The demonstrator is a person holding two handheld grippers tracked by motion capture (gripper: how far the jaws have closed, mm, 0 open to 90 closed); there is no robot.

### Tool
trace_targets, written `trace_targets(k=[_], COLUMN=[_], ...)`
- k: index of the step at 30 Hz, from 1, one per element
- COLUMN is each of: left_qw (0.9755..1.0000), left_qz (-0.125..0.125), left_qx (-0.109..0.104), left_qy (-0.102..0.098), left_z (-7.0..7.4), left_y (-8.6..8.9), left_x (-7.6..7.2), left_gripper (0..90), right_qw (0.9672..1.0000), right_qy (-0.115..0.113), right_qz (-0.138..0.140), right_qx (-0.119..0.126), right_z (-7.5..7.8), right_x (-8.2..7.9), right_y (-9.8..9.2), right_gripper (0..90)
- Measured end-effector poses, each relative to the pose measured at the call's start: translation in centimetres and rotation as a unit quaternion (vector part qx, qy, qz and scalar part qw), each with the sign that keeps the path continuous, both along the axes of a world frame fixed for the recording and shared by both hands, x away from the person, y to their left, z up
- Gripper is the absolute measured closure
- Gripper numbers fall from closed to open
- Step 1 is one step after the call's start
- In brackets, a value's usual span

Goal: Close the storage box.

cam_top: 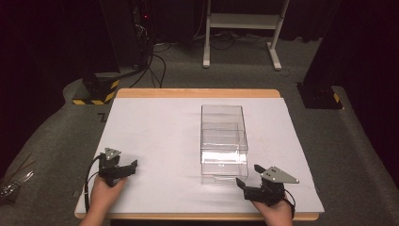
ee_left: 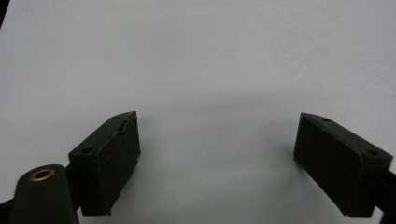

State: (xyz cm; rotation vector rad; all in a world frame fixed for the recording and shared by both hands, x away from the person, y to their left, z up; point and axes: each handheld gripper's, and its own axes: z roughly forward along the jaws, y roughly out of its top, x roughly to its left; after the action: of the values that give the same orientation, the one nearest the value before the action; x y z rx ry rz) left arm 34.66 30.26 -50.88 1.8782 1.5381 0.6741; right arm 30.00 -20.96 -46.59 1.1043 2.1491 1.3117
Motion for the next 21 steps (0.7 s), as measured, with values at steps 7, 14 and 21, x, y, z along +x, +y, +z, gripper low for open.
trace_targets(k=[7,14,21], left_qw=[1.0,1.0,1.0], left_qz=[0.0,0.0,0.0], left_qx=[0.0,-0.001,0.0], left_qy=[0.0,0.001,0.0], left_z=[0.0,0.0,0.0], left_y=[0.0,0.0,0.0], left_x=[0.0,0.0,0.0], left_gripper=[14.6,14.6,14.6], right_qw=[1.0,1.0,0.9998], right_qy=[-0.001,-0.002,-0.005], right_qz=[-0.003,-0.007,-0.011], right_qx=[-0.004,-0.006,-0.012], right_z=[-0.1,-0.2,-0.3], right_x=[0.5,1.3,1.7], right_y=[0.5,0.8,0.9], right_gripper=[11.2,10.8,10.3])
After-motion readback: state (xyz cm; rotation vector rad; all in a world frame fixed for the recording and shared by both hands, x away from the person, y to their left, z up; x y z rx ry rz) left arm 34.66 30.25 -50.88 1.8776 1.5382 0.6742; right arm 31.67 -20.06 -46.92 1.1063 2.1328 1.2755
